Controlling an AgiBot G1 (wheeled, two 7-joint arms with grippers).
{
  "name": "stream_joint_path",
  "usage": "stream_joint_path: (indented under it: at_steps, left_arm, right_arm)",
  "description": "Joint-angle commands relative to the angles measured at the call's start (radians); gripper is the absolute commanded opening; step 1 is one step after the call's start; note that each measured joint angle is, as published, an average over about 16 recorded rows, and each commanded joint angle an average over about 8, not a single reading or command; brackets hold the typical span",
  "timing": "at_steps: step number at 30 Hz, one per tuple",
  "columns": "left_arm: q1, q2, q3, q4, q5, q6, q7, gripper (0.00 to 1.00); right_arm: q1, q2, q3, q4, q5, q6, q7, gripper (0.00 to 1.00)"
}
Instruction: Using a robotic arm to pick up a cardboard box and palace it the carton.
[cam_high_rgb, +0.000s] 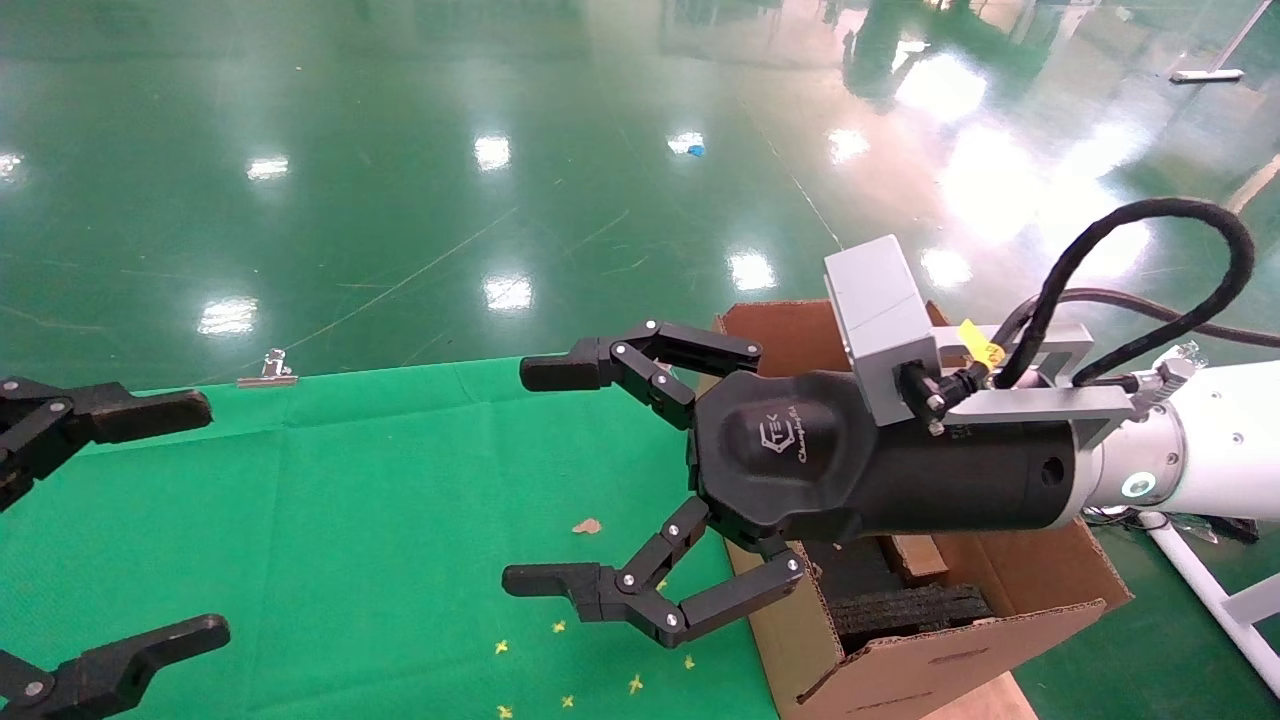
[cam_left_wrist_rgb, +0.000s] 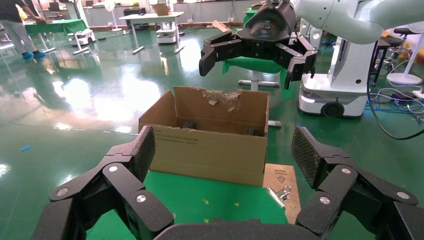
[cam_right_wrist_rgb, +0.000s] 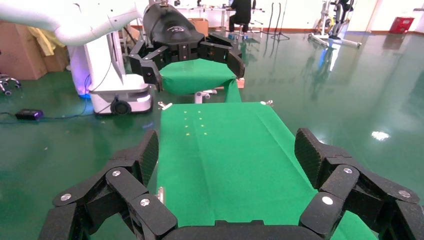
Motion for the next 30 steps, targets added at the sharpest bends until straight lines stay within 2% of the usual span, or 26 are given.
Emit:
stream_joint_path:
  at_steps: [1,30]
  left_arm:
    - [0.000,0.000,0.000,0.000,0.000,0.000,0.000,1.00]
    - [0.000,0.000,0.000,0.000,0.000,0.000,0.000,1.00]
  right_arm:
    - [0.000,0.000,0.000,0.000,0.000,0.000,0.000,1.00]
    - [0.002,0.000,-0.003,-0.002,-0.001,0.001,0.001,1.00]
